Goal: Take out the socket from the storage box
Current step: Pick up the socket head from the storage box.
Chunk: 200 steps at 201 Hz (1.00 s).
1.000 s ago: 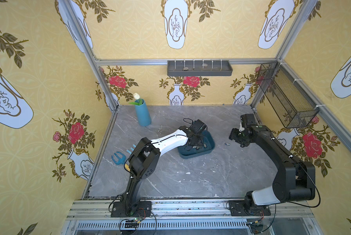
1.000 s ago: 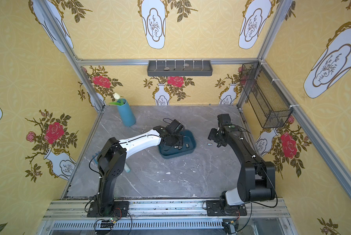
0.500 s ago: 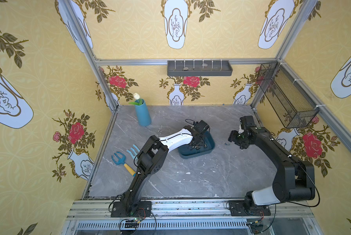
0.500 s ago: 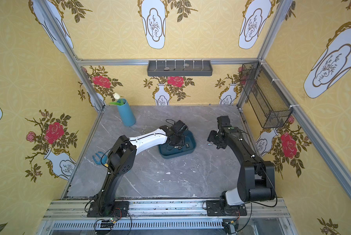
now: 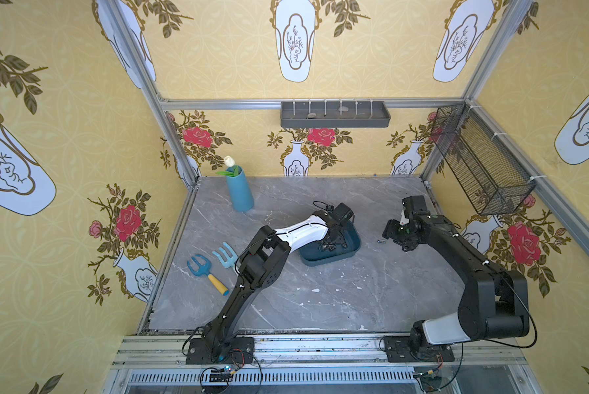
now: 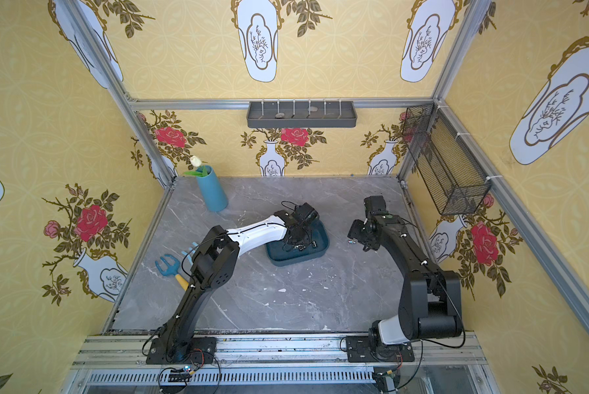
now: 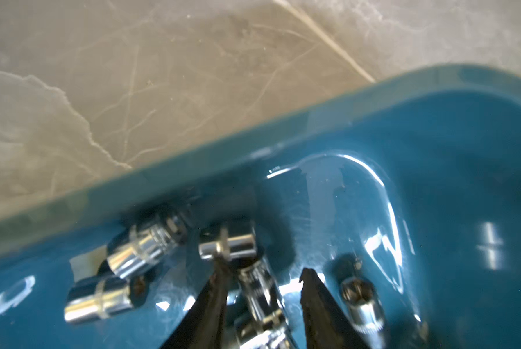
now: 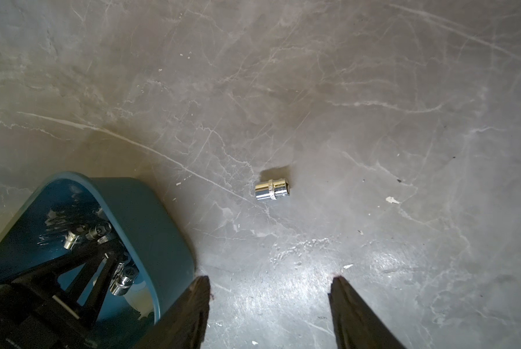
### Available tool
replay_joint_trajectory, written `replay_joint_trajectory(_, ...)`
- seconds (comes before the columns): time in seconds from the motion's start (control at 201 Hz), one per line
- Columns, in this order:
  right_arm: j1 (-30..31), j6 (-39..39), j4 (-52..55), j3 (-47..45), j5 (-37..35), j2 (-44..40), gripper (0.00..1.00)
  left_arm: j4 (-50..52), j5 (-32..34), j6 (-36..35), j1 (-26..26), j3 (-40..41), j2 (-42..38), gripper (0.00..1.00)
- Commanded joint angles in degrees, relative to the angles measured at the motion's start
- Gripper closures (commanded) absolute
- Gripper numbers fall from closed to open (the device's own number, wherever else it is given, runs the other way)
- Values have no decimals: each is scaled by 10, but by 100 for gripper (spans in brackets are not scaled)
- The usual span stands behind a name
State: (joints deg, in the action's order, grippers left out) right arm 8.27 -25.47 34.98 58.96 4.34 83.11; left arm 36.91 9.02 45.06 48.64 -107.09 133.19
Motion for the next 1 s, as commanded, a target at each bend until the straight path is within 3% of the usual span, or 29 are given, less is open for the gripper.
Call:
replay_joint_trajectory(0.0,1,-1,-9,-2,-2,-6,33,13,10,0,-1,-4,11,58)
replay_joint_trajectory(0.423,0,3,-3,0,-9,-14,33,-5,-4,-9,-1,24,-12,78)
replay_joint_trajectory(0.762,2,17,-7,15,18,-21,33,-23,-21,-27,0,87,-109,80)
replay_joint_trajectory(0.991,42,16,-21,34,26,-21,33,-18,-9,-39,-12,151,-207,80)
